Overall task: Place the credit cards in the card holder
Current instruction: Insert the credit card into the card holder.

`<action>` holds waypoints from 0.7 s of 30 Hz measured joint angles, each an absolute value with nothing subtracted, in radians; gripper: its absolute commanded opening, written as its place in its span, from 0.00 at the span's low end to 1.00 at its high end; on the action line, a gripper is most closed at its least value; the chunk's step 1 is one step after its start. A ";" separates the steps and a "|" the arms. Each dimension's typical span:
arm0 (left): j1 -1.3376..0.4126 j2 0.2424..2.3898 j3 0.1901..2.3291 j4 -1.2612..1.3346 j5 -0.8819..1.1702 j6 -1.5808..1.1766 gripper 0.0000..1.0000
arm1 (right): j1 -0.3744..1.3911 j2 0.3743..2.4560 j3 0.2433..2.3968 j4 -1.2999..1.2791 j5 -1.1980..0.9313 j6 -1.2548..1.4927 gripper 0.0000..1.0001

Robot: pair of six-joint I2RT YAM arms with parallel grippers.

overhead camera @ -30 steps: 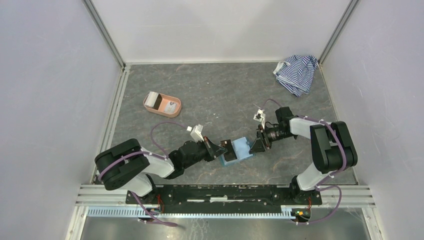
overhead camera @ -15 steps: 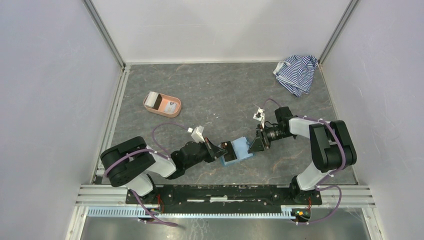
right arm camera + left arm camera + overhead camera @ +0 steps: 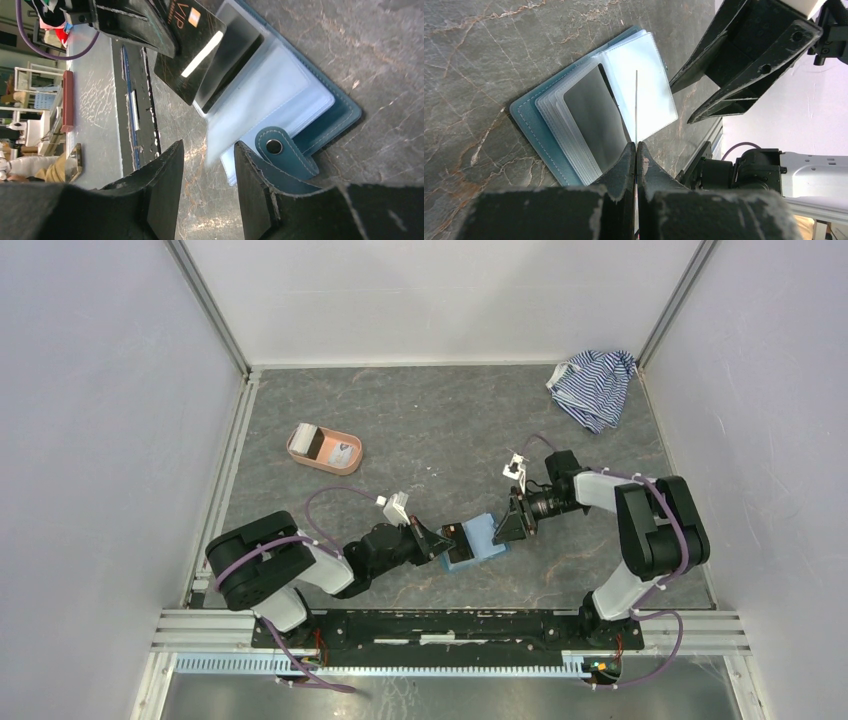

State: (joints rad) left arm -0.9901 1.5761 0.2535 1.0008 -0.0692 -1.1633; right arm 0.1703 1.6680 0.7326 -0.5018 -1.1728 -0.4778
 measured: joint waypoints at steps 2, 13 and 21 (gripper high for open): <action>-0.990 1.576 0.253 1.001 -0.070 -1.168 0.02 | 0.170 1.654 0.745 -0.508 -1.176 -0.491 0.49; -0.991 1.565 0.259 1.001 -0.098 -1.218 0.02 | 0.170 1.616 0.748 -0.488 -1.174 -0.482 0.49; -0.991 1.515 0.259 0.995 -0.133 -1.235 0.02 | 0.170 1.652 0.751 -0.476 -1.132 -0.458 0.50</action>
